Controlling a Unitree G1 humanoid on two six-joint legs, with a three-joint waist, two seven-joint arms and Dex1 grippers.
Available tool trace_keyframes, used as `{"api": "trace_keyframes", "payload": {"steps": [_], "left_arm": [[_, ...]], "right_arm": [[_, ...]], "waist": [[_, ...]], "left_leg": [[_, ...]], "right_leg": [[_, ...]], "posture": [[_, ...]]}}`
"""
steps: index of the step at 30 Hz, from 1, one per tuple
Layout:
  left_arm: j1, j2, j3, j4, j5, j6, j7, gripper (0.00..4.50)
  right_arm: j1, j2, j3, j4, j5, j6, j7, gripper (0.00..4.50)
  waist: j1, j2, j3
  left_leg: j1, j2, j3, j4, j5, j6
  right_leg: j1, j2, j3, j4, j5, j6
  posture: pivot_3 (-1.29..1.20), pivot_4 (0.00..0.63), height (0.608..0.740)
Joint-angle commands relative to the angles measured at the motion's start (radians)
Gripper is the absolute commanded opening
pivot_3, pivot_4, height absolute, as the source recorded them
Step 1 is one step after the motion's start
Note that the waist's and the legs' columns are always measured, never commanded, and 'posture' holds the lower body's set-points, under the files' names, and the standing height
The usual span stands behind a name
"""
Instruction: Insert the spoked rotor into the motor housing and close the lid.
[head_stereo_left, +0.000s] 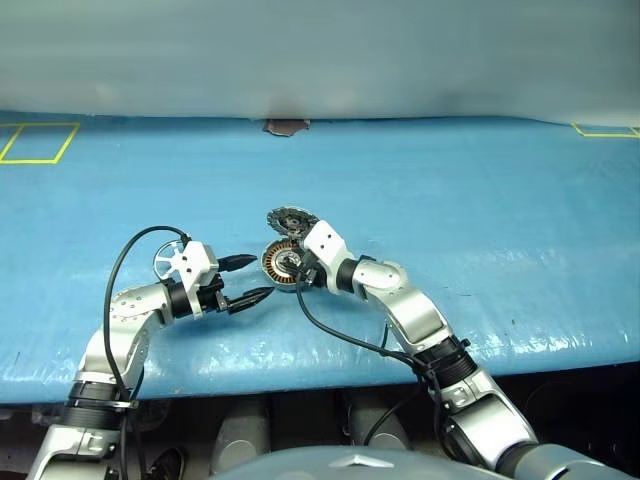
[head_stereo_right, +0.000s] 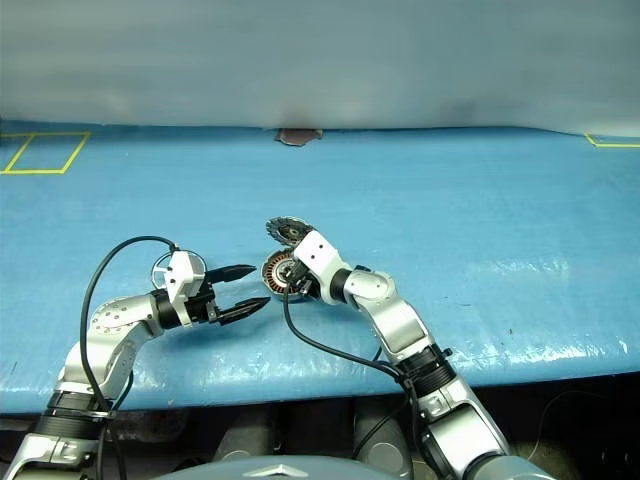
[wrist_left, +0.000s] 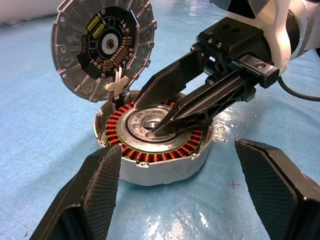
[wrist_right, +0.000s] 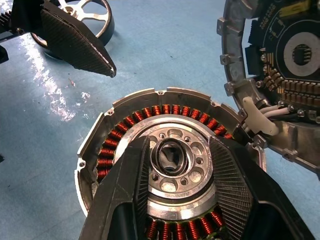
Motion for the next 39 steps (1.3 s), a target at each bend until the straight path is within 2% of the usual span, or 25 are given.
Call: {"api": "trace_keyframes", "payload": {"steps": [1,3,9,10,24,29,33,39], "left_arm": [[-0.002,0.003,0.012,-0.041,-0.006,-0.007,0.005,3.94],[-0.004,0.002,0.011,-0.040,-0.007,-0.006,0.005,3.94],[-0.004,0.003,0.012,-0.040,-0.005,-0.009,0.008,3.94],[-0.004,0.003,0.013,-0.040,-0.005,-0.008,0.009,3.94],[0.009,0.009,0.020,-0.044,0.004,-0.015,0.028,3.94],[0.008,0.011,0.029,-0.044,-0.004,-0.014,0.027,3.94],[0.000,0.010,0.037,-0.032,0.008,-0.030,0.040,3.94],[-0.010,0.005,0.025,-0.023,0.011,-0.031,0.038,3.94]], "right_arm": [[-0.003,0.007,-0.021,-0.043,0.015,-0.017,0.002,1.98],[-0.001,0.012,-0.026,-0.039,0.026,-0.017,0.003,1.98],[-0.001,0.014,-0.025,-0.036,0.033,-0.018,0.005,0.11],[-0.002,0.015,-0.024,-0.036,0.032,-0.017,0.004,0.03],[0.014,0.049,-0.034,0.053,0.036,0.018,-0.020,0.03],[0.034,0.051,-0.053,-0.034,0.076,0.013,-0.004,0.03],[0.038,0.073,-0.096,-0.154,0.179,0.062,0.026,0.03],[0.024,0.063,-0.114,-0.132,0.172,0.074,-0.009,0.03]], "waist": [[0.000,0.000,0.000],[-0.001,0.000,0.000],[-0.001,0.000,0.000],[-0.001,0.000,0.000],[-0.001,0.000,0.000],[-0.001,0.000,0.000],[-0.001,0.000,0.000],[-0.006,0.000,0.000]], "left_leg": [[0.000,0.000,0.000,0.000,0.000,0.000],[0.000,0.000,0.000,0.000,0.000,0.000],[0.000,0.000,0.000,0.000,0.000,0.000],[0.000,0.000,0.000,0.000,0.000,0.000],[0.000,0.000,0.000,0.000,0.000,0.000],[0.001,0.000,0.000,0.000,0.000,0.000],[0.000,0.000,0.000,0.000,0.000,0.000],[0.000,0.000,0.000,-0.001,0.000,0.000]], "right_leg": [[0.000,0.000,0.000,0.000,0.000,0.000],[0.000,0.000,0.000,0.000,0.000,0.000],[0.000,0.000,0.000,0.000,0.000,0.000],[0.000,0.000,0.000,0.000,0.000,0.000],[0.001,0.000,0.000,0.000,0.000,0.000],[0.001,0.000,0.000,0.000,0.000,0.000],[0.000,0.000,0.000,-0.001,0.000,0.000],[0.000,0.000,0.000,-0.002,0.000,0.000]], "posture": [[0.00,0.150,0.740],[0.00,0.150,0.740],[0.00,0.150,0.740],[0.00,0.150,0.740],[0.00,0.150,0.740],[0.00,0.150,0.740],[0.00,0.150,0.740],[0.00,0.150,0.740]]}}
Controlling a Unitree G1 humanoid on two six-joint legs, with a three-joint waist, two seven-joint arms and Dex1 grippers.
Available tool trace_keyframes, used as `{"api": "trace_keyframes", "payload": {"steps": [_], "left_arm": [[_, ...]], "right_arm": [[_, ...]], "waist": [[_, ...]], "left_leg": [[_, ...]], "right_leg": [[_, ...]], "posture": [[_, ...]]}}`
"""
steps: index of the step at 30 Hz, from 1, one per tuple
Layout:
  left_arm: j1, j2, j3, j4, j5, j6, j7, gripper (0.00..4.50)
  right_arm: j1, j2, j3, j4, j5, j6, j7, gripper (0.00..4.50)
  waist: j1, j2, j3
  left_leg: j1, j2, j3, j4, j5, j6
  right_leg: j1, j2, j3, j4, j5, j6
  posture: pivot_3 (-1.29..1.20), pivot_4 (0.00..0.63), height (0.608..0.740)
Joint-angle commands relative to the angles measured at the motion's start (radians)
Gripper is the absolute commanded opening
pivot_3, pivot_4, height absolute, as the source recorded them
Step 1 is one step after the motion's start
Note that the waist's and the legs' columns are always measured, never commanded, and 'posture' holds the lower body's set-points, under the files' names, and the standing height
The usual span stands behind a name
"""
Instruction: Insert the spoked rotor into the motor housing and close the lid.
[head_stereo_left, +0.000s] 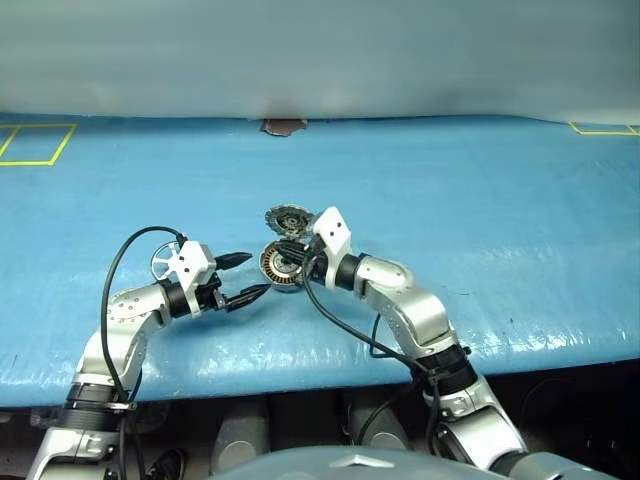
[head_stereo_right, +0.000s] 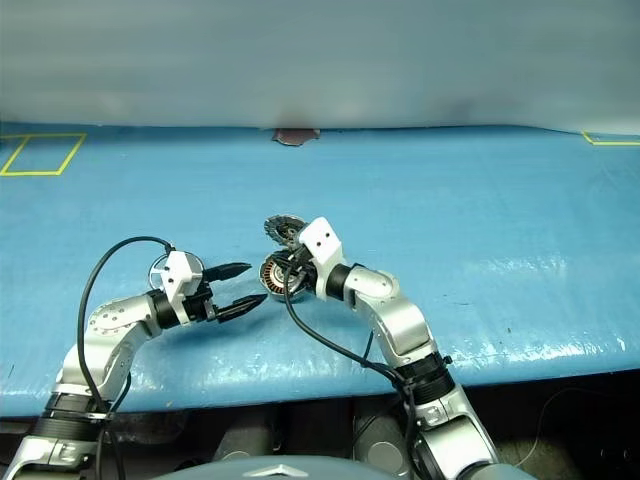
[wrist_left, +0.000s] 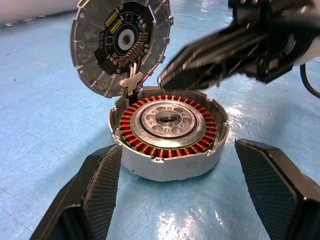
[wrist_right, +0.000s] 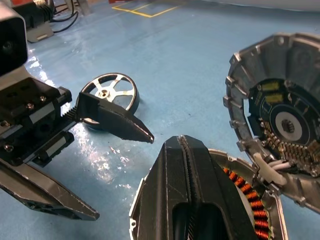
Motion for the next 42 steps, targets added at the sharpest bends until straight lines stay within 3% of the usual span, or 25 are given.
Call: {"api": "trace_keyframes", "payload": {"steps": [1,21,33,42], "left_arm": [[-0.017,0.004,0.015,-0.022,0.000,-0.022,0.000,3.94],[-0.002,0.013,0.036,-0.037,0.000,-0.019,0.016,3.94],[0.001,0.006,0.038,-0.034,0.002,-0.022,0.028,3.94],[0.027,0.003,0.052,-0.047,-0.009,-0.019,0.038,3.94]], "right_arm": [[-0.014,-0.002,-0.014,0.008,-0.001,-0.003,-0.018,0.03],[-0.005,0.024,0.026,0.157,-0.036,-0.030,-0.033,0.03],[-0.055,-0.017,0.111,0.231,-0.157,0.019,-0.042,0.03],[-0.028,-0.038,0.136,0.175,-0.179,0.000,-0.033,0.03]], "waist": [[0.000,0.000,0.000],[-0.004,0.000,0.000],[-0.007,0.000,0.000],[-0.006,0.000,-0.001]], "left_leg": [[0.000,0.000,0.000,0.000,0.000,0.000],[0.000,0.000,0.000,-0.002,0.000,0.000],[0.002,0.000,0.000,-0.002,0.000,0.000],[0.003,0.000,0.000,-0.002,0.000,0.000]], "right_leg": [[0.000,0.000,0.000,0.000,0.000,0.000],[0.000,0.000,0.000,-0.003,0.000,0.000],[0.003,0.000,0.000,-0.003,0.000,0.000],[0.003,0.000,0.000,-0.003,0.000,0.000]], "posture": [[0.00,0.150,0.740],[0.00,0.150,0.740],[0.00,0.150,0.740],[0.00,0.150,0.740]]}}
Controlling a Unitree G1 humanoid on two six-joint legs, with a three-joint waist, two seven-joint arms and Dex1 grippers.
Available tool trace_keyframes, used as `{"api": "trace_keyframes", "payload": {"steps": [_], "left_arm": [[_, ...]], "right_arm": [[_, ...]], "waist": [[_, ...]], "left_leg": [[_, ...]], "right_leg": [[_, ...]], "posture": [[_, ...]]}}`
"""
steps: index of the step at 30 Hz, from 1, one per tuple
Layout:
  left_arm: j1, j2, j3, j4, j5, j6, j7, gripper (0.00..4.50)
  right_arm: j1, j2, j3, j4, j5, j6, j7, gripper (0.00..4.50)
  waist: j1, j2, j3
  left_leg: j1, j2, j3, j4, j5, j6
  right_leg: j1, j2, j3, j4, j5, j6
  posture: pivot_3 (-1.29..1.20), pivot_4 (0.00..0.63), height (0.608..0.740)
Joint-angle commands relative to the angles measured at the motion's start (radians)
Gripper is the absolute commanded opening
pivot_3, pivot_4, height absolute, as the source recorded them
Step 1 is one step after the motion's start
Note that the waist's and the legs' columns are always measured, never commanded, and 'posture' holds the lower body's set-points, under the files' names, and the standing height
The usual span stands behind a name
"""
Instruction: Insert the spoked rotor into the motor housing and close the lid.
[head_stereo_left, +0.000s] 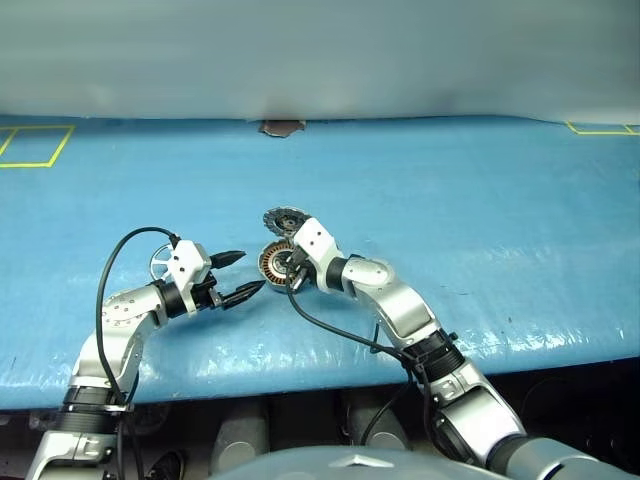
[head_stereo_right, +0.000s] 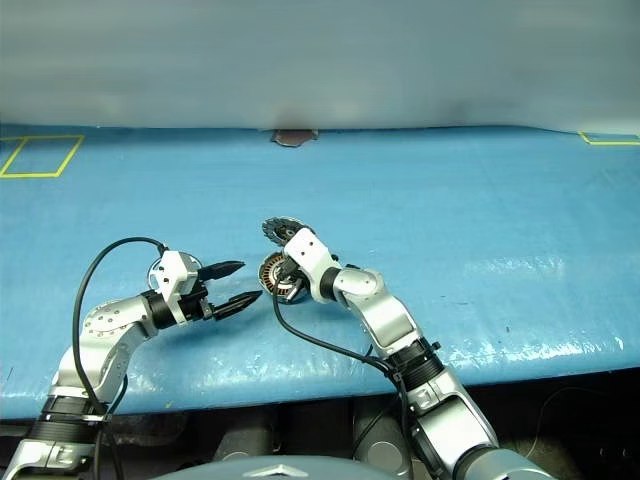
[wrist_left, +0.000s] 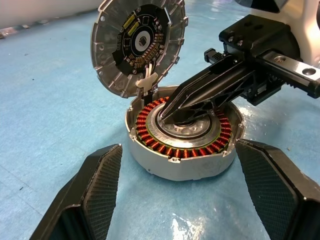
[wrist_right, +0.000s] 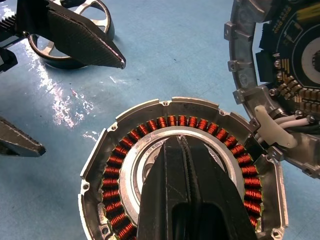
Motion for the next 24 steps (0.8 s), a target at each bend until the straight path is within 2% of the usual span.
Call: {"api": "trace_keyframes", "payload": {"steps": [1,8,14,17,24], "left_arm": [[0.009,0.003,0.026,-0.050,-0.018,-0.013,0.002,3.94],[0.030,0.022,0.079,-0.095,-0.089,0.074,0.006,3.94],[0.052,0.061,0.138,-0.163,-0.175,0.229,0.029,3.94],[0.075,0.105,0.145,-0.171,-0.128,0.222,0.038,3.94],[0.074,0.130,0.184,-0.157,-0.077,0.229,0.142,3.94]], "right_arm": [[0.044,-0.014,0.004,-0.018,-0.010,0.021,-0.004,0.03],[0.086,0.002,-0.057,-0.257,0.084,0.057,0.006,0.03],[0.138,-0.046,-0.043,-0.293,0.092,0.001,0.045,0.03],[0.166,-0.067,-0.032,-0.307,0.140,-0.071,0.132,0.03],[0.149,-0.069,0.032,-0.276,0.124,-0.117,0.174,0.03]], "waist": [[0.000,0.000,0.000],[-0.001,0.000,0.001],[0.000,0.000,0.001],[0.000,0.000,0.001],[0.000,0.000,0.001]], "left_leg": [[0.000,0.000,0.000,0.000,0.000,0.000],[-0.003,0.000,0.000,0.000,0.000,0.000],[-0.003,0.000,0.000,-0.001,0.000,0.000],[-0.003,0.000,0.000,-0.001,0.000,0.000],[-0.003,0.001,0.000,-0.002,0.000,0.000]], "right_leg": [[0.000,0.000,0.000,0.000,0.000,0.000],[-0.003,0.000,0.000,0.000,0.000,0.000],[-0.002,0.000,0.000,-0.001,0.000,0.000],[-0.002,0.000,0.000,-0.003,0.000,0.000],[-0.002,0.000,-0.001,-0.003,0.000,0.000]], "posture": [[0.00,0.150,0.740],[0.00,0.150,0.740],[0.00,0.150,0.740],[0.00,0.150,0.740],[0.00,0.150,0.740]]}}
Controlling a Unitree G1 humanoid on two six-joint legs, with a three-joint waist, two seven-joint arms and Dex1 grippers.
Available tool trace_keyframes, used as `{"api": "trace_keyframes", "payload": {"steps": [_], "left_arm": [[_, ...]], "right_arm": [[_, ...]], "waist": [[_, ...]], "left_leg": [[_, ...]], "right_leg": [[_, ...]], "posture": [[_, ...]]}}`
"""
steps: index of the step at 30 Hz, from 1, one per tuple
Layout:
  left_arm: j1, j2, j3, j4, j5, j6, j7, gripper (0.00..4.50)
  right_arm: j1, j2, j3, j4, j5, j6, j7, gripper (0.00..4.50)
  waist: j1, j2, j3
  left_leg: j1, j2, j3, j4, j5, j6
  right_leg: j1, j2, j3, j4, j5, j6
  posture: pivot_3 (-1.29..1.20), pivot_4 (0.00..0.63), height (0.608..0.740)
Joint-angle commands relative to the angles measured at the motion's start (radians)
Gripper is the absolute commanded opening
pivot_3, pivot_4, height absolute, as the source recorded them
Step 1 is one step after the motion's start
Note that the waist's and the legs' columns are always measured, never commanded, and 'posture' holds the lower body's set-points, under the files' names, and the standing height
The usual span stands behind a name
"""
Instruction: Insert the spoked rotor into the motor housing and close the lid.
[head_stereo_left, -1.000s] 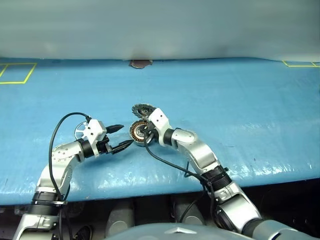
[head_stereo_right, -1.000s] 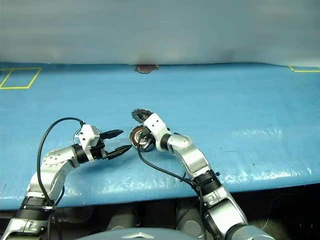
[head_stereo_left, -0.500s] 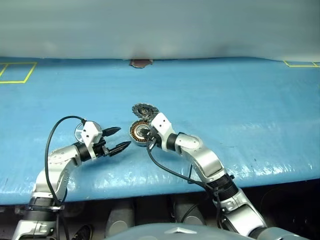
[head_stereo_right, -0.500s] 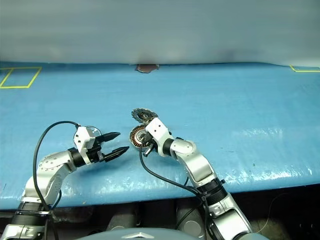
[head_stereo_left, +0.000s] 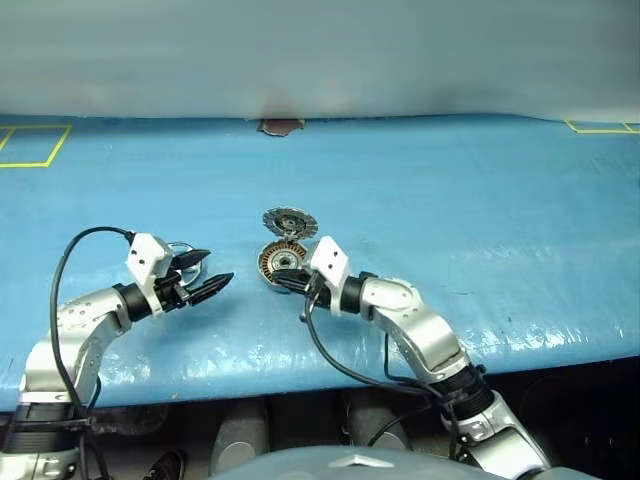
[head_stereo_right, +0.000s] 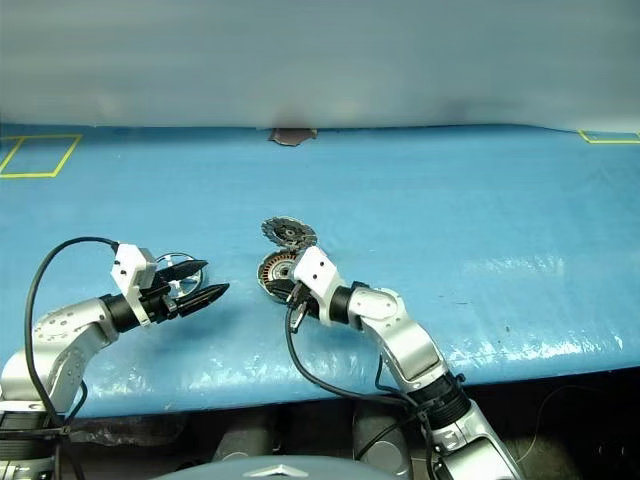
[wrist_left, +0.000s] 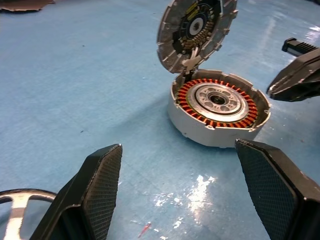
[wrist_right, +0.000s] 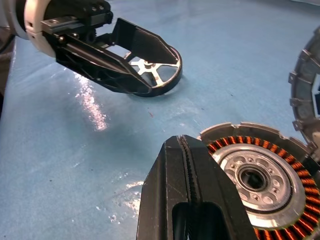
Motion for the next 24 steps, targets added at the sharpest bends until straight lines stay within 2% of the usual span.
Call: {"api": "trace_keyframes", "payload": {"steps": [1,12,24], "left_arm": [[-0.006,0.021,0.040,-0.019,0.043,-0.007,0.056,3.94],[0.039,0.120,0.076,-0.040,0.096,0.030,0.066,3.94],[-0.003,0.132,-0.010,0.032,0.223,0.076,0.120,3.94]], "right_arm": [[-0.019,0.008,0.031,-0.016,0.004,-0.032,0.030,0.03],[-0.026,0.006,0.077,-0.005,-0.038,-0.062,0.028,0.03],[-0.030,0.027,0.072,0.018,-0.057,-0.078,0.003,0.03]], "waist": [[0.001,0.000,0.000],[0.002,0.000,0.000],[0.002,0.000,0.000]], "left_leg": [[0.000,0.000,0.000,0.000,0.000,0.000],[0.000,0.000,0.000,0.000,-0.001,-0.001],[0.000,0.000,0.000,0.000,-0.001,-0.001]], "right_leg": [[0.000,0.000,0.000,0.000,0.000,0.000],[0.000,0.000,0.000,0.000,0.000,0.000],[0.000,0.000,0.000,0.000,0.000,0.000]], "posture": [[0.00,0.150,0.740],[0.00,0.150,0.740],[0.00,0.150,0.740]]}}
